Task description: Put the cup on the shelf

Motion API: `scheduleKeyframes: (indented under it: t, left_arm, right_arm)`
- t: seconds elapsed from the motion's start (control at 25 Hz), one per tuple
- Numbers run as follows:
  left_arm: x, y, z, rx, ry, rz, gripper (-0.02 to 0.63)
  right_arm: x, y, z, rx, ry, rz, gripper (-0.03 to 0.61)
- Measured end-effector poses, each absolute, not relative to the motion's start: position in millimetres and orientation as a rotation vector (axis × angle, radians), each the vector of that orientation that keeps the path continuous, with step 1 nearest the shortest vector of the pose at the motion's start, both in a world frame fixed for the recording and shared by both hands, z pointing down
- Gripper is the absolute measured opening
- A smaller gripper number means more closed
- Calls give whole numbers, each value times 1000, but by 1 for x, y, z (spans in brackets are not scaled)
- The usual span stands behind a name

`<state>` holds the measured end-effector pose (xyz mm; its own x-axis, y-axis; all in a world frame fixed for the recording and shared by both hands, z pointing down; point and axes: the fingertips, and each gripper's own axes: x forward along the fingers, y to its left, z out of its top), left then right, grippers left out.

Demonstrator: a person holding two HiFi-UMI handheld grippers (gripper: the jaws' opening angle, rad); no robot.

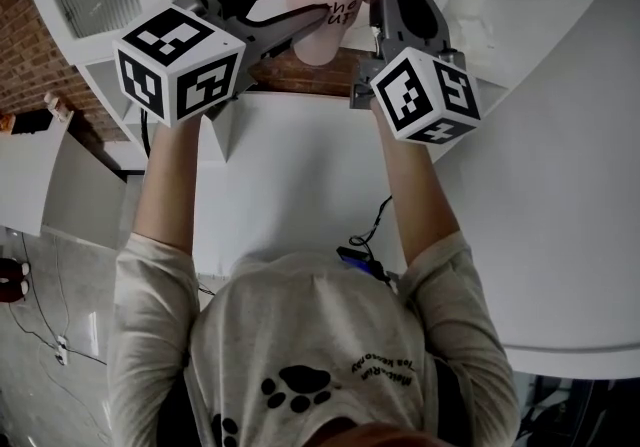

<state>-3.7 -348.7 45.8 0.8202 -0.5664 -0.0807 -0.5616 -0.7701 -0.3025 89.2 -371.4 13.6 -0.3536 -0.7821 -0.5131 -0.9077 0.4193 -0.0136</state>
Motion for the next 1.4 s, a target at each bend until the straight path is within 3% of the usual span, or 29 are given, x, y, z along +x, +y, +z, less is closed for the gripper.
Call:
scheduleKeyframes:
  t: [1.4]
  left_arm:
    - [10,-428,49,-2753,826,-169,299]
  right_arm:
    - [104,-449,21,-1556,2212,302,91]
